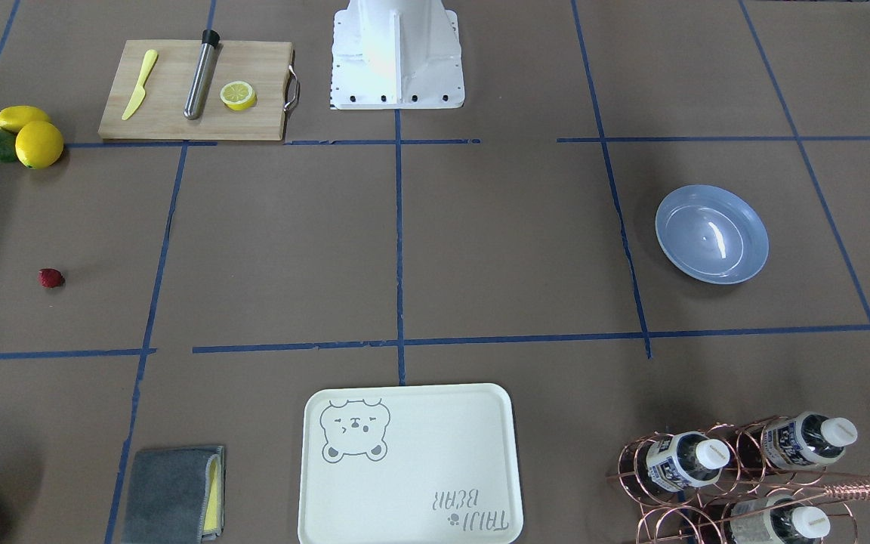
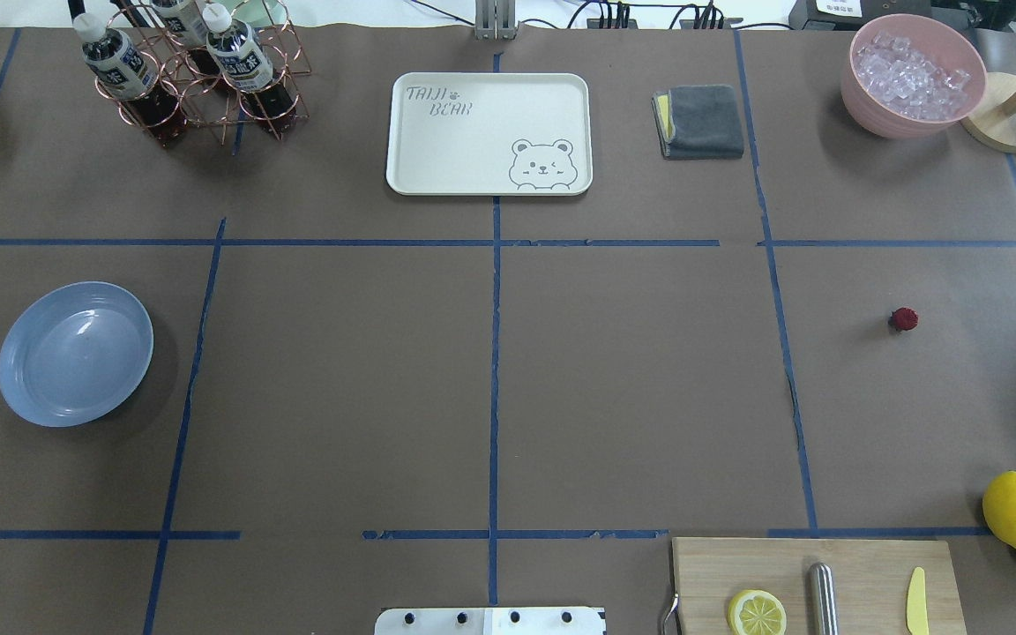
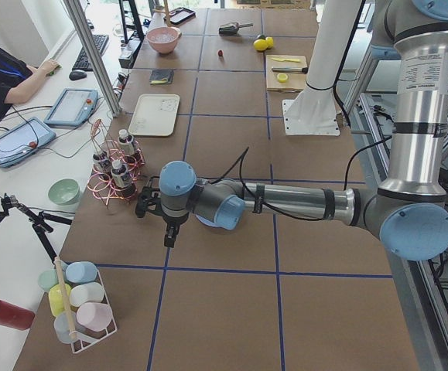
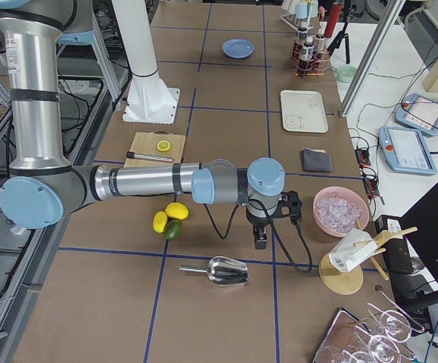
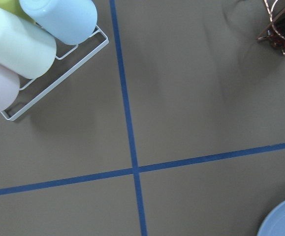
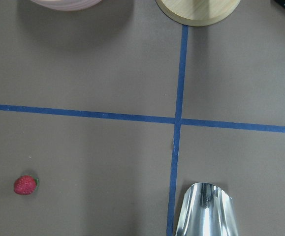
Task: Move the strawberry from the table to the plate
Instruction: 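Move the left gripper down toward the light blue plate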
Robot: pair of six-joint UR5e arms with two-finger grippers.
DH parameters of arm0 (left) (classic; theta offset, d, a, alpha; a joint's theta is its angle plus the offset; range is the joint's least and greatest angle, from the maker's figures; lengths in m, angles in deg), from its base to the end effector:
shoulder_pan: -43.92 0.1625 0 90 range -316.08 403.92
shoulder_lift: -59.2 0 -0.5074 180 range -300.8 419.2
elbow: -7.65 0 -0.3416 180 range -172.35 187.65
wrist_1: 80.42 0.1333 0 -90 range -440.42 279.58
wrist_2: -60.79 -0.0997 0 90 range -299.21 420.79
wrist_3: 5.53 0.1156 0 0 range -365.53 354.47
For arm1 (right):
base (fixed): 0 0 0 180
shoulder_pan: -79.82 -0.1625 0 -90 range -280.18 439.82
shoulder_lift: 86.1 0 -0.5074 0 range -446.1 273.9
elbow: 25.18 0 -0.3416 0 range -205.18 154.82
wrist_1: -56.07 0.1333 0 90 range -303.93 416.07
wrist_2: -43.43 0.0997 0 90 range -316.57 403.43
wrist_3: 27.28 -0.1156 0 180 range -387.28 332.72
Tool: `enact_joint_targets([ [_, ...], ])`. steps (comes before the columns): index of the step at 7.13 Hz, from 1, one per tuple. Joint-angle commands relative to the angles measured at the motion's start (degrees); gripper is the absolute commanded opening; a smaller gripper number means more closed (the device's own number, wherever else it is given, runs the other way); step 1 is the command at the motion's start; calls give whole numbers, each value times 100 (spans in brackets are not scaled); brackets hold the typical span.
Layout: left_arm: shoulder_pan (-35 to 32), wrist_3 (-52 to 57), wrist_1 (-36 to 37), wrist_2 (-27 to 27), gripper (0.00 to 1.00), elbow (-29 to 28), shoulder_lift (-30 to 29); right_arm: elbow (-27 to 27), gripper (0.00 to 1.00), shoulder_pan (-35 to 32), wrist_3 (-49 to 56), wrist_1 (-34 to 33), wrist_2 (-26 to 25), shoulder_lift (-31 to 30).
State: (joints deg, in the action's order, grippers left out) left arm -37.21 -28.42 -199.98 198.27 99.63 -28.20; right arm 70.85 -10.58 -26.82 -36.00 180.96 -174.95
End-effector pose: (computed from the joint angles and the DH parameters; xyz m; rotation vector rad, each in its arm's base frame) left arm 0.0209 -0.4457 0.6932 0.2352 0.9080 -0.0173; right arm 0.0512 -0.4550 0.6960 0.0902 -0.8283 -0.0380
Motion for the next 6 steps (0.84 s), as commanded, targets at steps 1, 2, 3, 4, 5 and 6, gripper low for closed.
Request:
enact_joint_targets([
  [1, 998, -2402, -2361, -45, 99, -48, 774, -32, 100, 31, -37, -4, 1, 104],
  [2, 1342, -2918, -2884, -315, 99, -66, 907, -32, 100, 66, -28, -4, 10, 104],
  [3, 1772, -3314, -2967, -753, 98, -101, 917, 20, 100, 128, -28, 5, 10, 122],
  [4, 2064, -3414, -3142, -1227, 98, -267, 917, 30, 100, 189, -28, 5, 10, 157],
  [5, 2275, -3719, -3457, -1432, 98, -408, 908, 38, 100, 225, -37, 5, 19, 183],
  [6, 2512, -4210, -3765, -1530, 98, -470, 908, 38, 100, 225, -37, 5, 28, 183],
])
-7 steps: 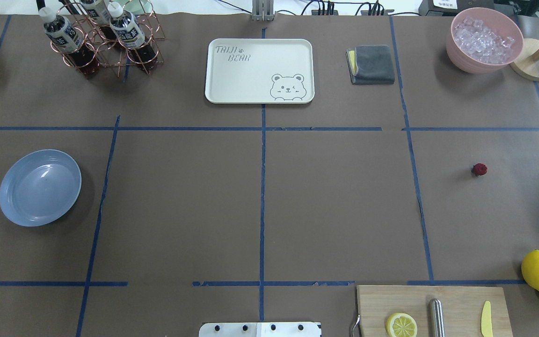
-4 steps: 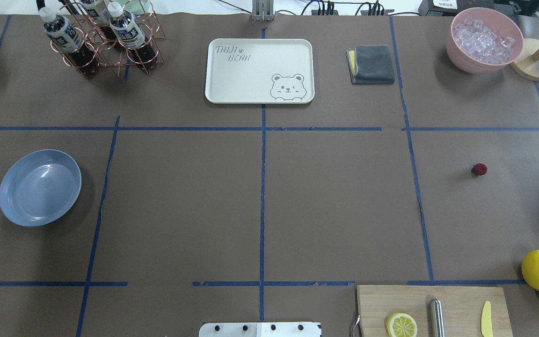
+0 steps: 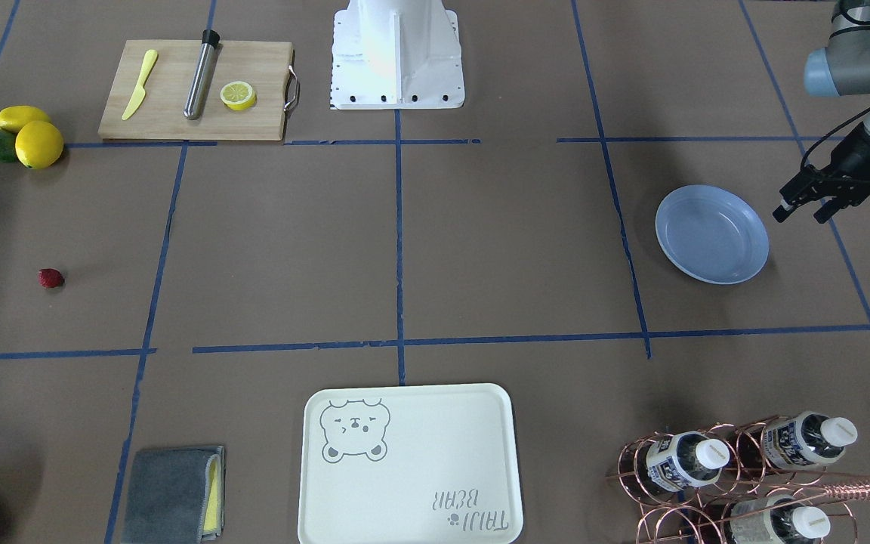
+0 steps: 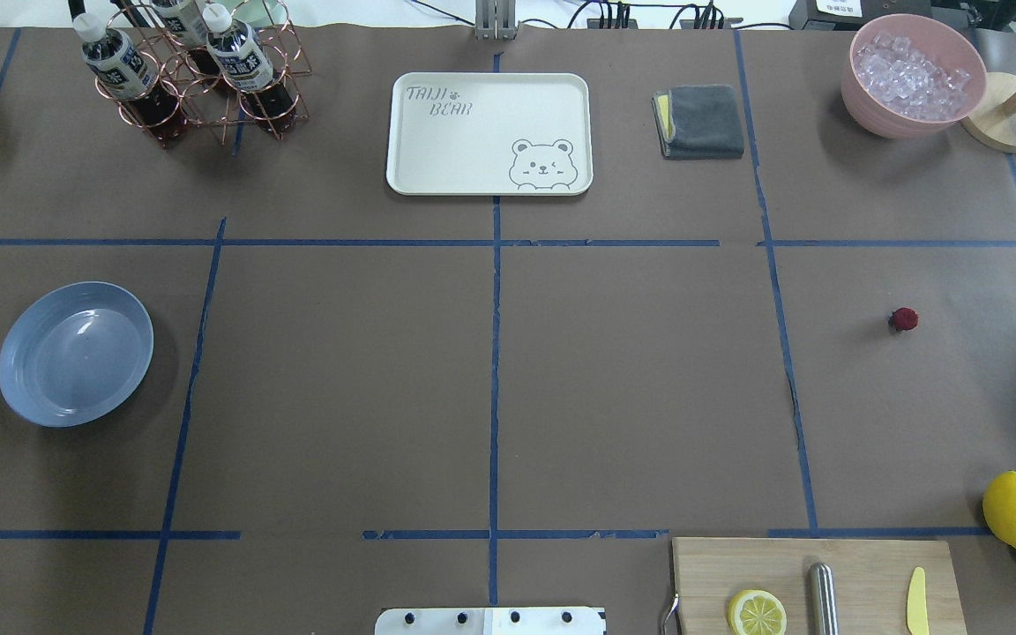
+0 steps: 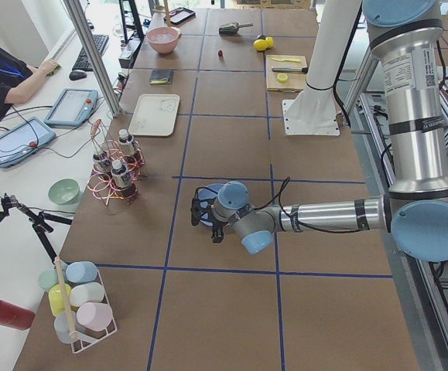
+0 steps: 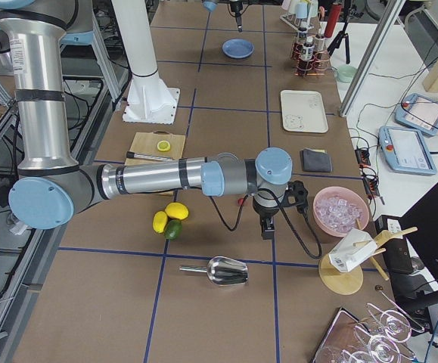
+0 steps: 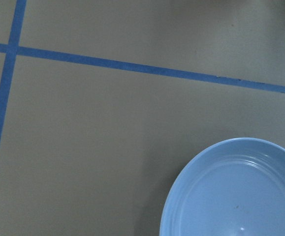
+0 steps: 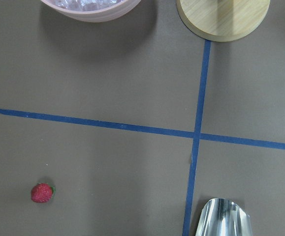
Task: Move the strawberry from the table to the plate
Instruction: 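Grasp the plate rim with the left gripper and lift it toward the table center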
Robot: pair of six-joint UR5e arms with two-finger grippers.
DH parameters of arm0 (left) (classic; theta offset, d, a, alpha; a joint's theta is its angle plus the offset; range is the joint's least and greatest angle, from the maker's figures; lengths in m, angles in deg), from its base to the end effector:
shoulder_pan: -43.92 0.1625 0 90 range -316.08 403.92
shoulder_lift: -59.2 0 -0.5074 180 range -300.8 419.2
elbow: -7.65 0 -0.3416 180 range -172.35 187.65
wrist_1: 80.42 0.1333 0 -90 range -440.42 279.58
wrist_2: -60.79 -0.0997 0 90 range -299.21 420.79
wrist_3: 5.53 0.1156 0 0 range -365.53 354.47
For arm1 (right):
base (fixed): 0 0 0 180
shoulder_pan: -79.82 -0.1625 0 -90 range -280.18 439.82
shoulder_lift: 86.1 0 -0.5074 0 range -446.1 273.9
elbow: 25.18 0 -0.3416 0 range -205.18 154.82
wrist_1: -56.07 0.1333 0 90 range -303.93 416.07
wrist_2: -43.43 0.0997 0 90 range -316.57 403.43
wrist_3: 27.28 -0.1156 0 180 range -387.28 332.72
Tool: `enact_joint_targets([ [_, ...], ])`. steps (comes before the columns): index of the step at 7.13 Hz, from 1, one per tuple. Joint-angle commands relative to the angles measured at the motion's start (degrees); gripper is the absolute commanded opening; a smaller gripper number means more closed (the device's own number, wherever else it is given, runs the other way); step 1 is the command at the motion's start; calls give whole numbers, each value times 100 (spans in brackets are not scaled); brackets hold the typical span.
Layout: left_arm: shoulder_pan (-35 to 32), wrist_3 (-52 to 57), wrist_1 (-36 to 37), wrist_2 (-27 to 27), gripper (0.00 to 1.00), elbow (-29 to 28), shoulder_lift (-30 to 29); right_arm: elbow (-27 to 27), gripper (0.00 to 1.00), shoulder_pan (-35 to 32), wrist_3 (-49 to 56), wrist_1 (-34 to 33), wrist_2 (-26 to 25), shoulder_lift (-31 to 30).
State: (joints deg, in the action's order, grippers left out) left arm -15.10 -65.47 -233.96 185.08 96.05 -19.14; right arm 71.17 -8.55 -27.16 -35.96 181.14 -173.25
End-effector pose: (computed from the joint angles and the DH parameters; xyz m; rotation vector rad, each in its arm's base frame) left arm 0.1305 -0.3498 0.7221 0.1978 0.9970 -0.1988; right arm 0.0344 -0.4722 0.6794 0.1069 -0.8332 -0.0808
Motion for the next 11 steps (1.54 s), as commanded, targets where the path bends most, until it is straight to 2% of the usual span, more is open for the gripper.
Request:
enact_joint_targets([
  [1, 704, -806, -449, -491, 98, -122, -41, -3, 100, 22, -3, 0, 18, 13],
  [2, 916, -835, -467, -851, 94, -183, -59, -3, 100, 22, -3, 0, 19, 13],
  [3, 919, -826, -458, -881, 87, -209, -68, 6, 100, 22, -3, 0, 27, 13],
  [4, 919, -792, -467, -881, 61, -236, -68, 6, 100, 22, -3, 0, 27, 13],
  [5, 919, -765, -467, -881, 26, -227, -68, -3, 100, 22, -3, 0, 27, 13],
  [6, 927, -756, -467, -881, 5, -227, -68, -3, 100, 22, -3, 0, 27, 13],
  [7, 919, -730, -476, -881, 0, -227, -59, -3, 100, 22, -3, 0, 27, 22],
  [8, 901, -643, -467, -820, 0, -175, -33, -3, 100, 22, -3, -8, 27, 22],
  [9, 866, -651, -397, -428, 0, 113, 37, -3, 100, 22, -3, -8, 27, 22],
  [10, 709, -659, -397, 490, 0, 359, 98, -3, 100, 30, -3, -8, 36, 22],
  [11, -67, -659, -362, 1282, 0, 431, 47, -3, 100, 22, -3, -8, 36, 14],
])
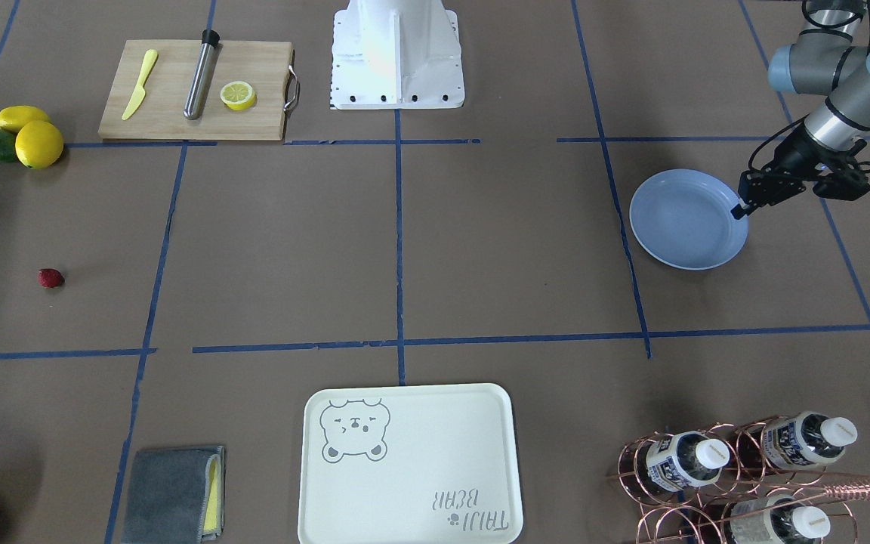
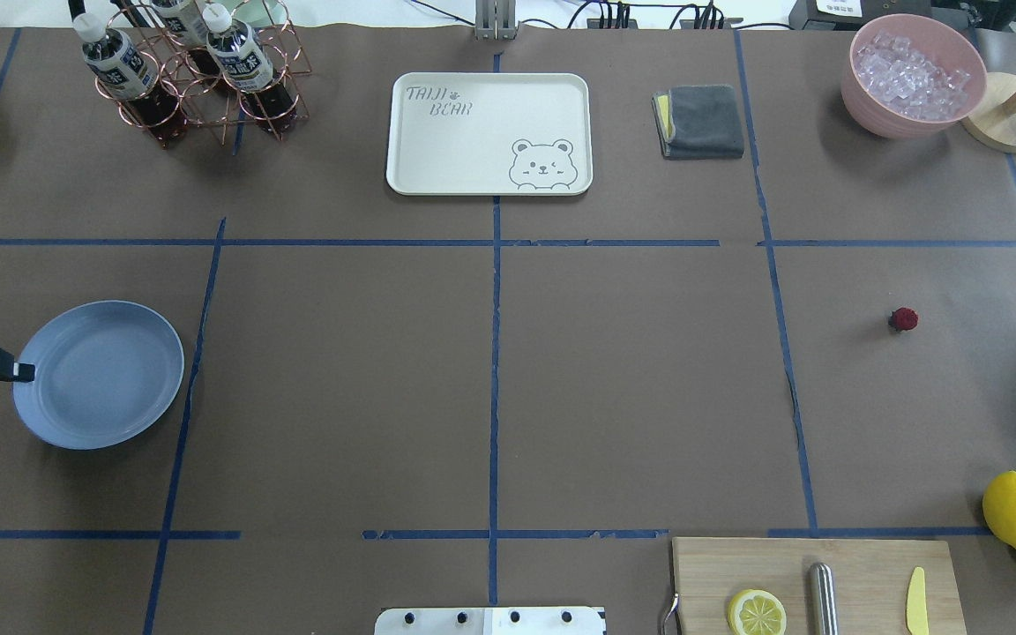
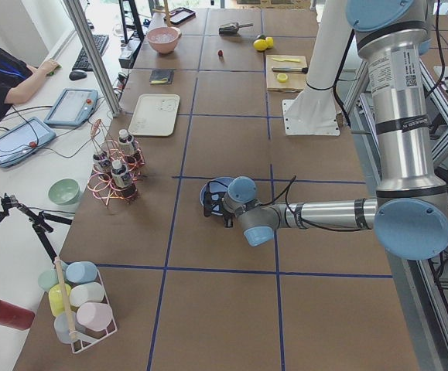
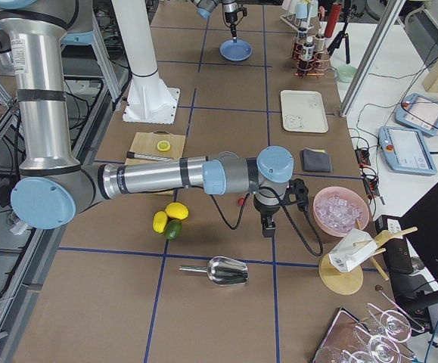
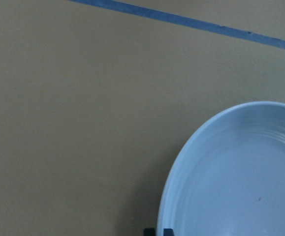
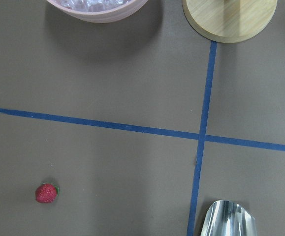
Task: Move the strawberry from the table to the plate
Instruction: 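Grasp the plate rim with the left gripper and lift it toward the table center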
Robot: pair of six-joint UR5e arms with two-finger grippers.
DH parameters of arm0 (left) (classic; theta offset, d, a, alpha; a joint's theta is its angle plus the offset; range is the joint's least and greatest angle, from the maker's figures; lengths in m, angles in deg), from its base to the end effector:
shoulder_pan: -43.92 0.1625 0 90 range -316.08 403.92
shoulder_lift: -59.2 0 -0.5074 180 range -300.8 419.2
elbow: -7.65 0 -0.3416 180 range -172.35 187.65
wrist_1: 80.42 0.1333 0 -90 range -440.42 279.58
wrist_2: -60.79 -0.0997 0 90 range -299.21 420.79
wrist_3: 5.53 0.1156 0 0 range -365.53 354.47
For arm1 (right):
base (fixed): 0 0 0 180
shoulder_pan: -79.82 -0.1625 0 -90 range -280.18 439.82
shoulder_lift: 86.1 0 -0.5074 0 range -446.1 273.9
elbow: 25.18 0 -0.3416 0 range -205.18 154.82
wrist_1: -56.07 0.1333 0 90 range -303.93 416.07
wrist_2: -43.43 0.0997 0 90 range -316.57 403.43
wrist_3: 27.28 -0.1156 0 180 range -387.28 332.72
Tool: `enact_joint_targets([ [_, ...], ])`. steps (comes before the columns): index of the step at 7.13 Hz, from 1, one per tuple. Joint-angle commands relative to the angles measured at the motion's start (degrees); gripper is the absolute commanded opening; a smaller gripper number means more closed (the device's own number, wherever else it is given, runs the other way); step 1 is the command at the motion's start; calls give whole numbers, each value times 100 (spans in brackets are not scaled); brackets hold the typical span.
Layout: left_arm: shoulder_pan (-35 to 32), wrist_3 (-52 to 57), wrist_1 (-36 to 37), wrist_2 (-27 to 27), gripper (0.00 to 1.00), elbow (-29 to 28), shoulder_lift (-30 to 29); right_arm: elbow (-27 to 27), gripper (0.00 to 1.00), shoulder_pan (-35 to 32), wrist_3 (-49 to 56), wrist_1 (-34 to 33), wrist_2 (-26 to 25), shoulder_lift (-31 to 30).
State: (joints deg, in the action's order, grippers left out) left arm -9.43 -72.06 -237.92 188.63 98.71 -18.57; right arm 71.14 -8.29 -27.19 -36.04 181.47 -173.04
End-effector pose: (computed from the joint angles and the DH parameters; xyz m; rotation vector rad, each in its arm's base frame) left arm 0.1642 -0.3252 0.6922 0.1127 1.1130 -0.1416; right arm 0.0317 -0.4741 0.6776 0.1062 -0.8392 -0.0857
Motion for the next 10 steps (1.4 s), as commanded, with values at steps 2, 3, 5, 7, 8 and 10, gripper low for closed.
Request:
enact_joint_targets([
  [2, -800, -776, 523, 1086, 0, 411, -822, -9, 100, 66, -35, 0, 152, -7],
  [3, -478, -1426, 553, 676, 0, 447, -1298, 70, 100, 171, -435, 8, 231, 45],
  [5, 664, -2510, 876, -379, 0, 517, -2029, 316, 100, 661, -1418, 470, 197, 46],
  [7, 1587, -2777, 3195, -1599, 0, 1052, -3308, 299, 100, 1398, -3261, 1909, -310, -24],
  [8, 2035, -3178, 3651, -2066, 0, 1002, -3724, 290, 100, 1541, -3548, 2142, -348, -33],
  [10, 2696, -3348, 3665, -2893, 0, 835, -3807, 317, 100, 1569, -3577, 2144, -322, -42],
])
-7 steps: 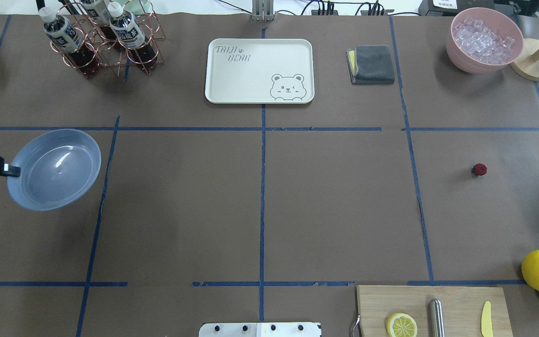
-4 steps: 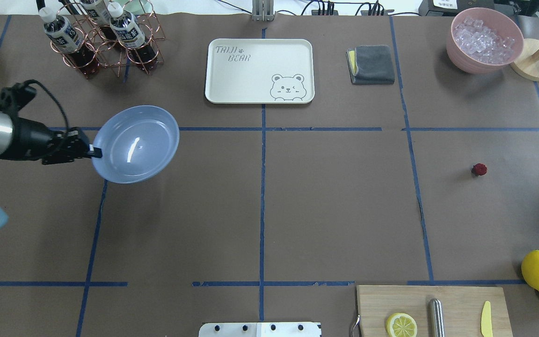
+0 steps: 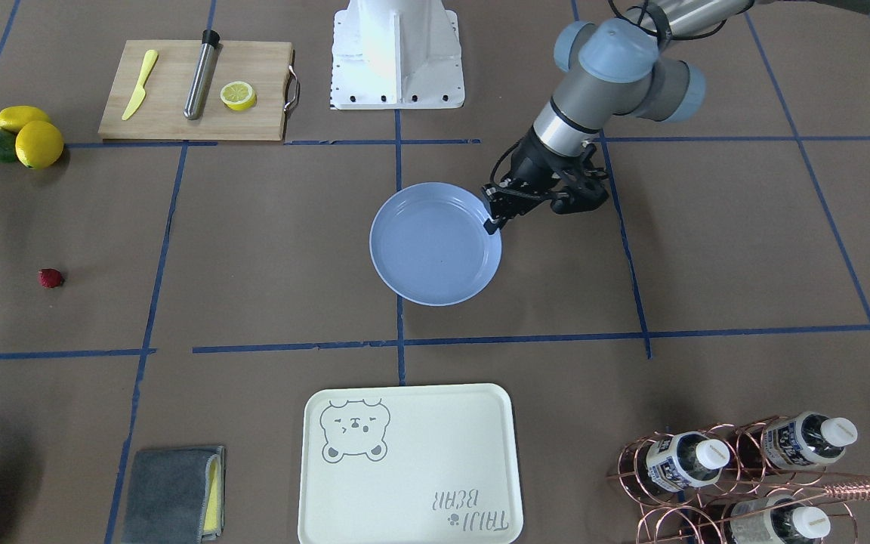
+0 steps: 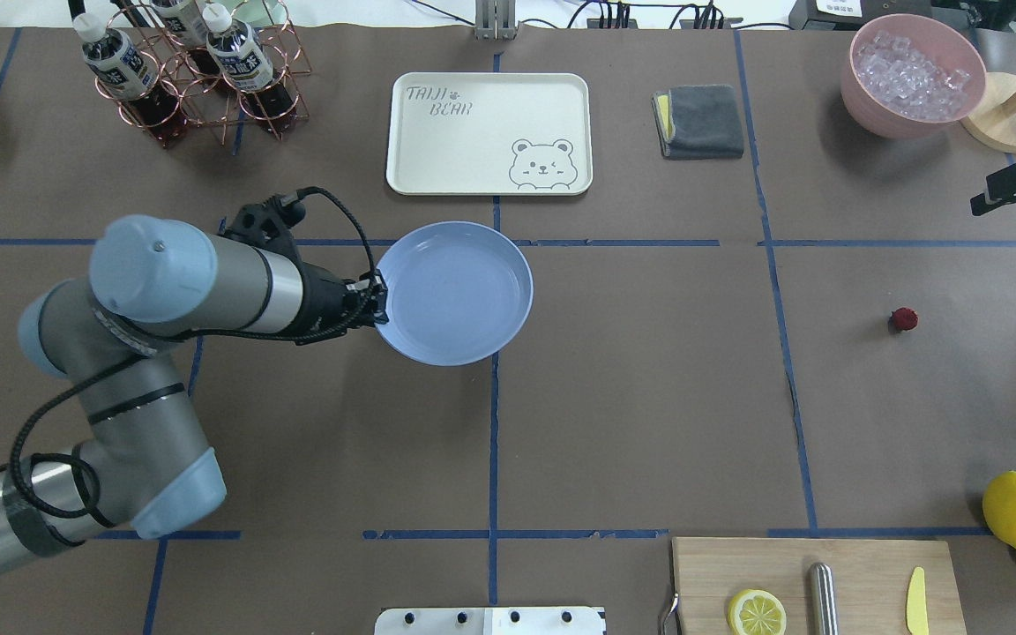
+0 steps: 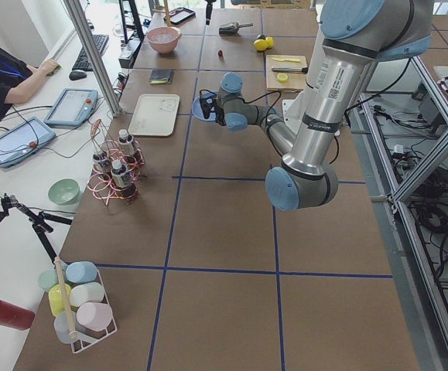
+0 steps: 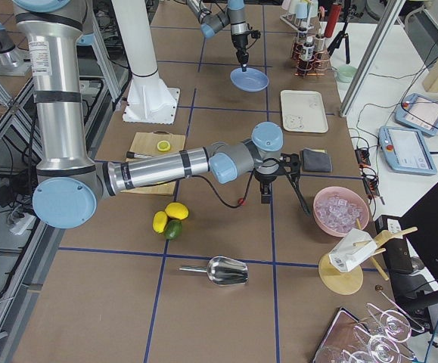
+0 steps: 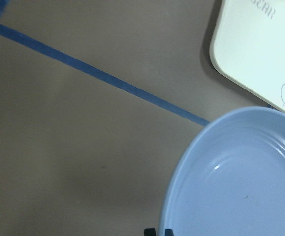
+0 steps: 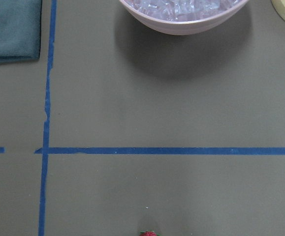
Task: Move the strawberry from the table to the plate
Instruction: 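Set the plate down at the table center while the right gripper reaches for the strawberry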
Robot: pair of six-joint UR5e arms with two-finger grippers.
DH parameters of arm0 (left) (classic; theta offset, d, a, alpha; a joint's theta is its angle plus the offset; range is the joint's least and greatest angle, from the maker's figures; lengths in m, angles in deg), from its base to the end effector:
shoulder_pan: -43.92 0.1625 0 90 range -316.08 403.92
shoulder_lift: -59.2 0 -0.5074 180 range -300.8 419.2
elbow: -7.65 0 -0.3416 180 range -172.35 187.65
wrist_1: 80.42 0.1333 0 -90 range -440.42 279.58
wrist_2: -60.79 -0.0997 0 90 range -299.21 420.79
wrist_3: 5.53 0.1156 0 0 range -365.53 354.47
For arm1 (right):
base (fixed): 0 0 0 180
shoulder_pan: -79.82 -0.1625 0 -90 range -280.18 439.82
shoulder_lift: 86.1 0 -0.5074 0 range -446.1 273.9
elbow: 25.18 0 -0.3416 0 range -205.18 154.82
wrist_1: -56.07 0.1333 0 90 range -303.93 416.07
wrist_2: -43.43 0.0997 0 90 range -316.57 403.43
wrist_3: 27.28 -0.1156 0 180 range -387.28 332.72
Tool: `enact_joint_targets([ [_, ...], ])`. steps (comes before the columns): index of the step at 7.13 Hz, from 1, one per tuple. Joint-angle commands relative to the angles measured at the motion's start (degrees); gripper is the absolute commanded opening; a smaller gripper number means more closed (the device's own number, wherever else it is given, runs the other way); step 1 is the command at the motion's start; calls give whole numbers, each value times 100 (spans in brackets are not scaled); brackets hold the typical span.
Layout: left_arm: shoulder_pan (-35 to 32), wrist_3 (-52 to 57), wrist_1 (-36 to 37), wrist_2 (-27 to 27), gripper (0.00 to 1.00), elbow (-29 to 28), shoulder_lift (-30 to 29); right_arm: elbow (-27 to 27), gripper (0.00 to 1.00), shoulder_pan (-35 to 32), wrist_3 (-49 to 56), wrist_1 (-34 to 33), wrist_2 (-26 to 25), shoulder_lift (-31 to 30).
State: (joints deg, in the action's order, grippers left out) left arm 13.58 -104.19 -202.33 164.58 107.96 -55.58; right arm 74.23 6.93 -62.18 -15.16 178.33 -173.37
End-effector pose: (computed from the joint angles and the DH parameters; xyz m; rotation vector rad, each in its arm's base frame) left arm 0.4942 -0.4118 0.3789 0.0101 1.1937 -0.4584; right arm -0.0935 -0.4794 0.6165 0.1243 -0.9094 0.0771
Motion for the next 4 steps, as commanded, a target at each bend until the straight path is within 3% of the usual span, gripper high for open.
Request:
enact_joint_targets([
  [1, 528, -144, 71, -509, 0, -282, -133, 17, 100, 100, -87, 65, -16, -62],
  [3, 818, -267, 53, -518, 0, -459, -186, 69, 100, 205, -236, 65, -25, -62],
  [4, 820, -267, 53, -518, 20, -434, -264, 70, 100, 232, -236, 65, -34, -62],
])
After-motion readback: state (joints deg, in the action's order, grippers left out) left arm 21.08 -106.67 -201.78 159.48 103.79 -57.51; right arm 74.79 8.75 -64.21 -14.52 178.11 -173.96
